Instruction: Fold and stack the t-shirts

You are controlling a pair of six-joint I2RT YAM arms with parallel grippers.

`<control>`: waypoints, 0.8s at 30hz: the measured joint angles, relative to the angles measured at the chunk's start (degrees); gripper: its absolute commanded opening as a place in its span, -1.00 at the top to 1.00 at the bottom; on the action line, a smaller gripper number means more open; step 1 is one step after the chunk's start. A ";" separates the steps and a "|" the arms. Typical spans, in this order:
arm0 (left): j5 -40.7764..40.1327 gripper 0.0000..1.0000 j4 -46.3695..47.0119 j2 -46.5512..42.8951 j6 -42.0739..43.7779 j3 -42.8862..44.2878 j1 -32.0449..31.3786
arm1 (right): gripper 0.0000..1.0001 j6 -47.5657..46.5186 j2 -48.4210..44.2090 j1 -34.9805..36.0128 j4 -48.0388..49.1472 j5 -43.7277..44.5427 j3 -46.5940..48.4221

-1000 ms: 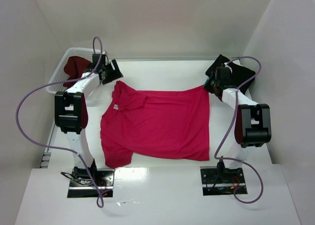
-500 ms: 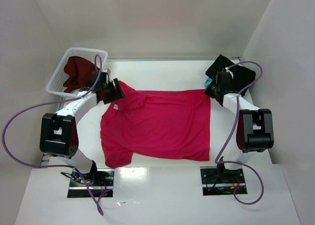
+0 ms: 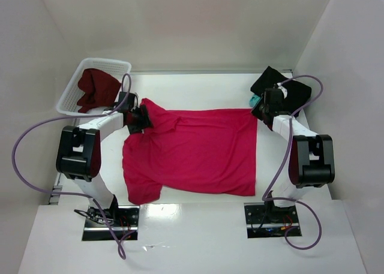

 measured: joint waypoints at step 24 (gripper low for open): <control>-0.11 0.68 1.44 4.22 0.00 0.02 -0.66 | 0.99 0.02 2.93 -0.28 -0.02 1.18 1.49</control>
